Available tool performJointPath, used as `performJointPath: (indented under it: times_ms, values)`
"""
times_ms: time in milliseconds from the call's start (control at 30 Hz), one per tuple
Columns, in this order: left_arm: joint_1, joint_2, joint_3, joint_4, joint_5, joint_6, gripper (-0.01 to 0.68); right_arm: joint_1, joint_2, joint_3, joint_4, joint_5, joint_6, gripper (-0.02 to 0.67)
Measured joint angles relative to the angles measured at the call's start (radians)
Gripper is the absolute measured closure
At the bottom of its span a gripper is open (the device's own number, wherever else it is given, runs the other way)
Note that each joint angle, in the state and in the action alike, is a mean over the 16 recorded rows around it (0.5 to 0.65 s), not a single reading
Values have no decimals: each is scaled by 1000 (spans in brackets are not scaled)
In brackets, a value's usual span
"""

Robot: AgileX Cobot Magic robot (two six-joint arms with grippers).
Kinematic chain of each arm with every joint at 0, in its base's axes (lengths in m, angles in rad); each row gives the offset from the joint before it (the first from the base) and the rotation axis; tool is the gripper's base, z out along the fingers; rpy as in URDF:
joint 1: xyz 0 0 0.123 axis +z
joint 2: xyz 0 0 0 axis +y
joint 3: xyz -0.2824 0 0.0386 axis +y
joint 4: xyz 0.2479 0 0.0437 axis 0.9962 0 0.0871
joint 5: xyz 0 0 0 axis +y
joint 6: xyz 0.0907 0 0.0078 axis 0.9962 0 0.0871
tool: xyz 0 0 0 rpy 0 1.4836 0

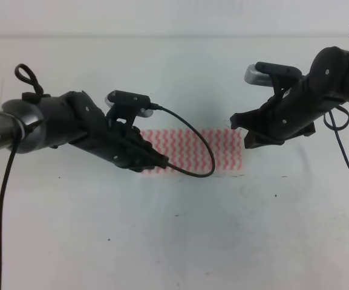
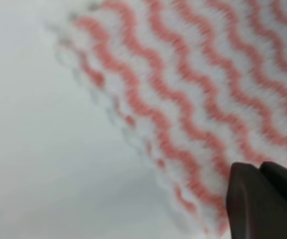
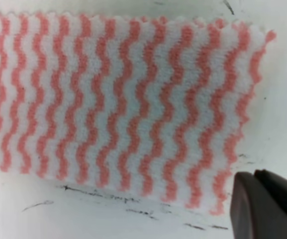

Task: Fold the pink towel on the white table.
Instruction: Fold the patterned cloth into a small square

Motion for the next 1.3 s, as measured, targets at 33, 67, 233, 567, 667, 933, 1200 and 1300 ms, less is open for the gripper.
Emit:
performJointPath:
  times_ms: [33,67,233,567,667,933,1200,1300]
  values:
    - [0,0,0,9,0,-8,670,0,0,0,0,0,0,667]
    - [0,0,0,18,0,-16,671,0,0,0,0,0,0,667]
    - [0,-1,-1,49,-2,-44,671,0,1,0,-1,0,0,667]
    - [0,-41,-8,39,-60,-50,672,0,4,1,3,-2,0,666]
    - [0,-43,-10,27,-87,-48,672,0,4,1,10,-5,0,658]
    - [0,-9,-13,-18,-149,-38,672,0,4,1,30,-24,0,568]
    - [0,35,-13,-56,-166,-22,672,0,5,1,49,-67,1,446]
    - [0,45,-13,-63,-166,-16,672,0,10,1,59,-82,1,417]
